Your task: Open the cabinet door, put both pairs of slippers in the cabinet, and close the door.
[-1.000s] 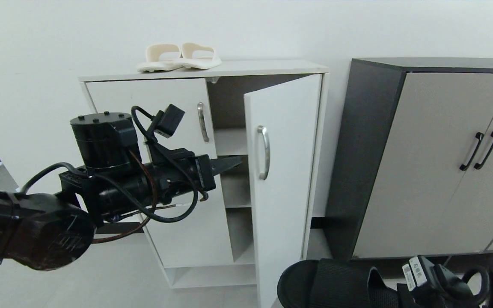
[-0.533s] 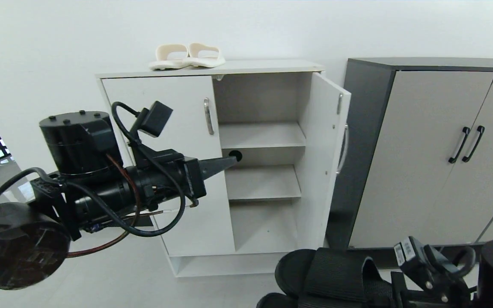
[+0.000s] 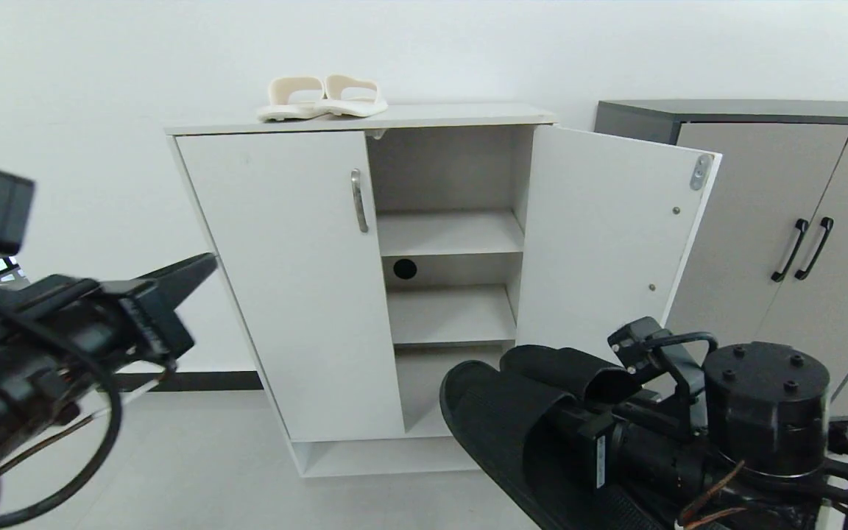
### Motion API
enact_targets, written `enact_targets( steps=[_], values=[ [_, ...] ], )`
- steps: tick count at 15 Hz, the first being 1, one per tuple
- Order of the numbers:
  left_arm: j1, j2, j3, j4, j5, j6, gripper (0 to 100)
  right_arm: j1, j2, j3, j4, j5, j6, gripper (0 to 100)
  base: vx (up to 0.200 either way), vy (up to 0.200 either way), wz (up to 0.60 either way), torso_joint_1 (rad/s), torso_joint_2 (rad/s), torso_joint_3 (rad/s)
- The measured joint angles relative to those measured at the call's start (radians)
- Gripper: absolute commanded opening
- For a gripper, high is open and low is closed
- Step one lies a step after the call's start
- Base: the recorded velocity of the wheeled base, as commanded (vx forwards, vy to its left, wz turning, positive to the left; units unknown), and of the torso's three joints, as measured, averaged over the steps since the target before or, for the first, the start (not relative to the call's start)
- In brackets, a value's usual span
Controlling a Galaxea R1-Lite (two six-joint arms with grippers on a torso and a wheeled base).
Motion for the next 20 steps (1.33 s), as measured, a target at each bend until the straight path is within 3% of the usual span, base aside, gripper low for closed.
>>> enact_targets(
  steps=[3,5,7,8,10,12,13,14,15,17,18,19,20],
  values=[
    [0.120,-0.253,0.118,0.171,0.070,0.029,0,0.001,0.034,-0.018,0.000,-0.012,-0.001,0,0.000,0.000,0.00,0.000,0.00,0.000],
    [0.294,-0.460,0.203,0.324,0.086,0.036,0,0.000,0.043,-0.022,0.000,-0.013,-0.001,0,0.000,0.000,0.00,0.000,0.00,0.000],
    [0.413,-0.642,0.294,0.440,0.085,0.042,0,-0.003,0.047,-0.021,0.000,-0.013,-0.001,0,0.000,0.000,0.00,0.000,0.00,0.000],
    [0.449,-0.724,0.347,0.485,0.055,0.046,0,-0.004,0.047,-0.019,-0.001,-0.014,-0.001,0,0.000,0.000,0.00,0.000,0.00,0.000],
    [0.476,-0.870,0.426,0.537,-0.081,0.058,0,-0.004,0.049,-0.016,0.000,-0.014,-0.002,0,0.000,0.000,0.00,0.000,0.00,0.000],
    [0.486,-0.968,0.475,0.634,-0.165,0.066,0,-0.004,0.049,-0.013,0.000,-0.013,-0.002,0,0.000,0.000,0.00,0.000,0.00,0.000],
    [0.486,-0.995,0.486,0.636,-0.225,0.071,0,-0.004,0.050,-0.011,-0.001,-0.012,-0.003,0,0.000,0.000,0.00,0.000,0.00,0.000],
    [0.479,-1.015,0.491,0.636,-0.294,0.081,0,-0.003,0.051,-0.010,-0.001,-0.012,-0.004,0,0.000,0.000,0.00,0.000,0.00,0.000],
    [0.446,-1.029,0.494,0.637,-0.319,0.086,0,-0.002,0.054,-0.009,0.000,-0.011,-0.004,0,0.000,0.000,0.00,0.000,0.00,0.000],
    [0.356,-1.055,0.496,0.638,-0.334,0.093,0,-0.001,0.061,-0.007,0.000,-0.011,-0.006,0,0.000,0.000,0.00,0.000,0.00,0.000],
    [0.347,-1.073,0.496,0.639,-0.333,0.101,0,-0.001,0.064,-0.005,-0.002,-0.011,-0.006,0,0.000,0.000,0.00,0.000,0.00,0.000],
    [0.354,-1.093,0.496,0.641,-0.307,0.126,0,-0.001,0.066,-0.003,-0.002,-0.011,-0.006,0,0.000,0.000,0.00,0.000,0.00,0.000],
    [0.360,-1.108,0.496,0.655,-0.214,0.154,0,-0.002,0.069,-0.002,-0.002,-0.010,-0.006,0,0.000,0.000,0.00,0.000,0.00,0.000]
  ],
)
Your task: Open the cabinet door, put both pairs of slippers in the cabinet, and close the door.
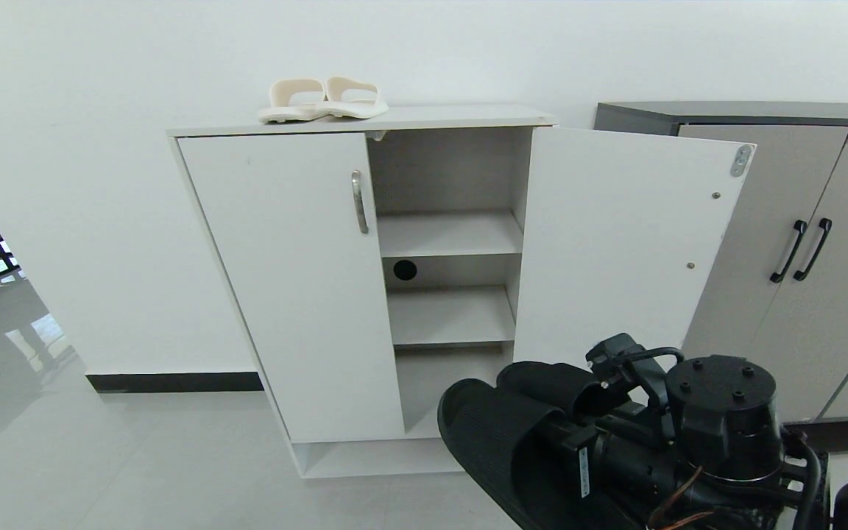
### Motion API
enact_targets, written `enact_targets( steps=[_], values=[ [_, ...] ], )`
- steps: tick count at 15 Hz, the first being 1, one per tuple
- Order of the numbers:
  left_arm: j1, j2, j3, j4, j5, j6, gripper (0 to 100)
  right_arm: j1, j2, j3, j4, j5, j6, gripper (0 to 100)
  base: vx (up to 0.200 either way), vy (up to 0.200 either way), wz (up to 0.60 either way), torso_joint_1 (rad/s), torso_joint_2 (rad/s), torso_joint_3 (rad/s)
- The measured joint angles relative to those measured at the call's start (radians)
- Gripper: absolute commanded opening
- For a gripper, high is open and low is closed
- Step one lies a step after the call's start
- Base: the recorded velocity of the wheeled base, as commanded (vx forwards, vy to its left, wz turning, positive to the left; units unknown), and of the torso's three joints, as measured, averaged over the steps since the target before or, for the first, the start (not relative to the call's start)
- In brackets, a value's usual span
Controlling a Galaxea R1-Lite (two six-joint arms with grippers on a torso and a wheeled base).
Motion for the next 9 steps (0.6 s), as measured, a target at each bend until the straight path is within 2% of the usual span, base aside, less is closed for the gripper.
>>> enact_targets(
  steps=[1,2,3,7,9],
  values=[
    [0.002,-0.009,0.001,0.010,0.053,0.013,0,0.000,0.003,0.001,-0.001,0.000,0.000,0,0.000,0.000,0.00,0.000,0.00,0.000],
    [0.004,-0.015,0.001,0.013,0.030,0.022,0,0.001,0.008,0.001,-0.002,-0.001,0.000,0,0.000,0.000,0.00,0.000,0.00,0.000],
    [0.004,-0.019,0.002,0.018,-0.032,0.027,0,0.001,0.011,0.002,-0.002,-0.001,0.003,0,0.000,0.000,0.00,0.000,0.00,0.000],
    [0.005,-0.025,0.003,0.020,-0.037,0.012,0,0.008,0.050,-0.042,0.000,-0.004,0.053,0,0.000,0.000,0.00,0.000,0.00,0.000],
    [0.005,-0.026,0.003,0.020,-0.036,0.012,0,0.022,0.117,-0.093,0.002,-0.083,0.083,0,0.000,0.000,0.00,0.000,0.00,0.000]
  ],
)
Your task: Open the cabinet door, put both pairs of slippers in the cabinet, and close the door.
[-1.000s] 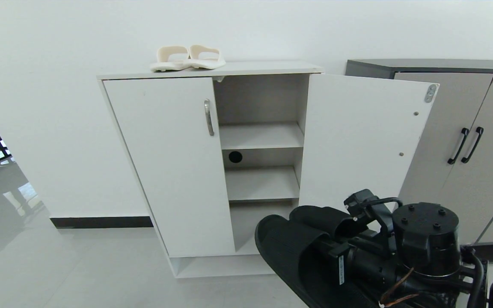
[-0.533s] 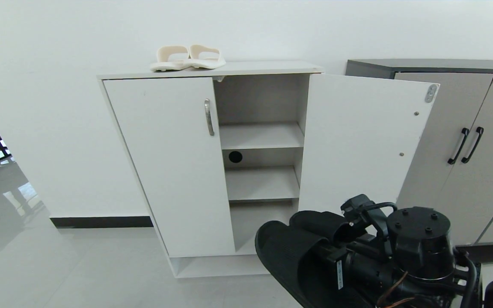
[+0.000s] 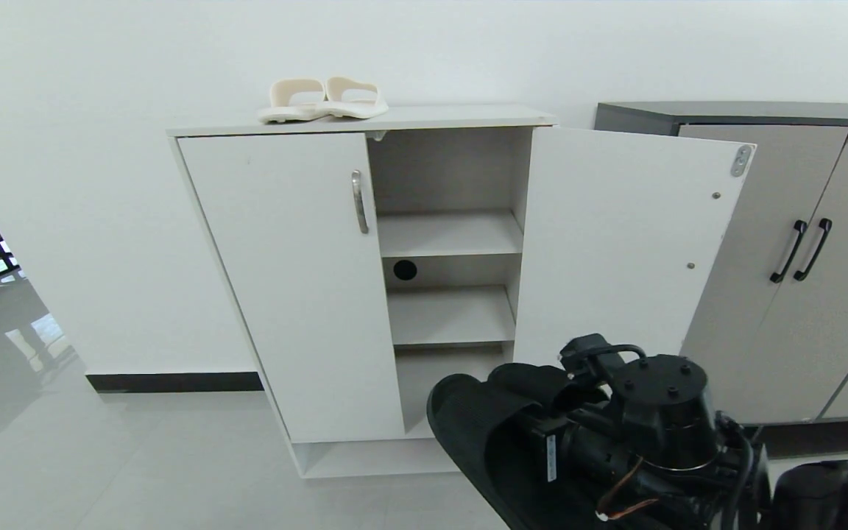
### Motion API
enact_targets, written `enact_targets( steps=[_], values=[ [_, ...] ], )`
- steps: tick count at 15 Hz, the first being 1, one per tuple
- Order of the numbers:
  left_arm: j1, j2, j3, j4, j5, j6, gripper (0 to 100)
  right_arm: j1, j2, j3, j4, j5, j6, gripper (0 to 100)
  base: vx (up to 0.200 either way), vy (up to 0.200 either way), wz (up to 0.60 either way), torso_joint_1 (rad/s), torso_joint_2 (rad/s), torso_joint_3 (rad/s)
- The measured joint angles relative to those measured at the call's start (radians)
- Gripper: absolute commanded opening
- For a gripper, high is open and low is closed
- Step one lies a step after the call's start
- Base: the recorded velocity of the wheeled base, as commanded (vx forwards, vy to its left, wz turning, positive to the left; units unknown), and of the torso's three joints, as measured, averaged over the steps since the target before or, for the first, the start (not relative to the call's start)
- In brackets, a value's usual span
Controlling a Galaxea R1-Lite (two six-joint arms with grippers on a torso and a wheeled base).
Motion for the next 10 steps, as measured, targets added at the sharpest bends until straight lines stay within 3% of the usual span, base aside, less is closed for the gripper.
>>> enact_targets(
  steps=[3,8,10],
  values=[
    [0.000,0.000,0.000,0.000,0.000,0.000,0,0.022,0.128,-0.142,0.025,-0.164,0.028,0,0.000,0.000,0.00,0.000,0.00,0.000],
    [0.000,0.000,0.000,0.000,0.001,0.000,0,0.048,0.230,-0.459,0.358,-0.371,0.129,0,0.000,0.000,0.00,0.000,0.00,0.000],
    [0.000,0.000,0.000,0.000,0.000,-0.001,0,0.060,0.289,-0.550,0.389,-0.473,0.149,0,0.000,0.000,0.00,0.000,0.00,0.000]
  ],
)
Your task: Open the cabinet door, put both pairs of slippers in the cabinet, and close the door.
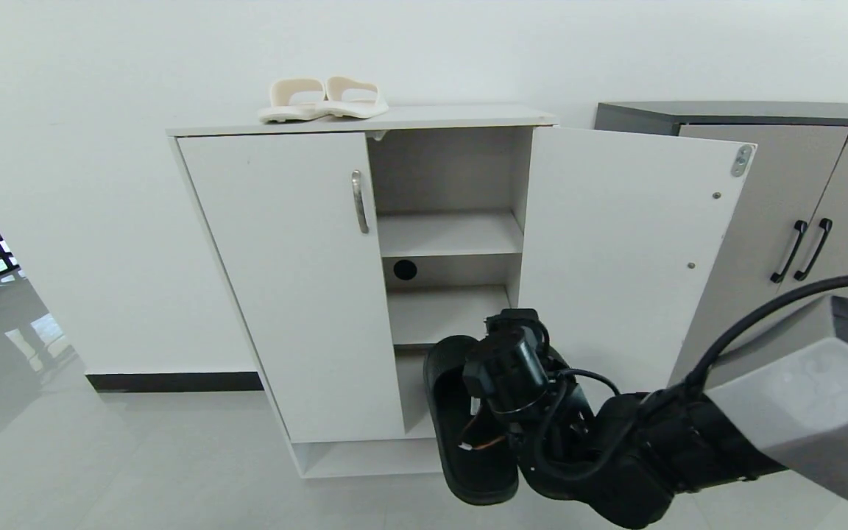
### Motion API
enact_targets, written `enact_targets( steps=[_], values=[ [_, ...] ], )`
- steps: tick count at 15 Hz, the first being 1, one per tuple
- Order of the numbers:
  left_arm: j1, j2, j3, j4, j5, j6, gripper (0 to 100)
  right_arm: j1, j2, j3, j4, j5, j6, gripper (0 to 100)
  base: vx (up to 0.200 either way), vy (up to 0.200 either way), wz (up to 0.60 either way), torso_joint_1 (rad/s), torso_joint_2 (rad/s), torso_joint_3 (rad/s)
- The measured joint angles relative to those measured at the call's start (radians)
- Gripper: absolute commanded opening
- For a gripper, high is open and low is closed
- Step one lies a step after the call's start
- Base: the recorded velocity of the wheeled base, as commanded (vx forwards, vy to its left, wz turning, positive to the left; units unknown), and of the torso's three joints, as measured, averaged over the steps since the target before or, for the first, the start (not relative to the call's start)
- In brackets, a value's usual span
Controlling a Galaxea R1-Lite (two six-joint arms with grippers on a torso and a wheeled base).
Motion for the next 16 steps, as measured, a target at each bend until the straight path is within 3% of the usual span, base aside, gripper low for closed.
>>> enact_targets(
  steps=[3,7,16],
  values=[
    [0.000,0.000,0.000,0.000,0.000,-0.001,0,0.029,0.110,-0.106,-0.137,-0.091,-0.071,0,0.000,0.000,0.00,0.000,0.00,0.000],
    [0.000,0.000,0.000,0.000,0.000,-0.001,0,0.030,0.196,-0.153,-0.274,-0.127,-0.159,0,0.000,0.000,0.00,0.004,0.00,-0.154],
    [0.000,0.000,0.000,0.000,0.000,-0.002,0,-0.006,0.318,-0.351,-0.279,-0.131,-0.236,0,0.000,0.000,0.00,0.002,0.00,-0.200]
  ],
)
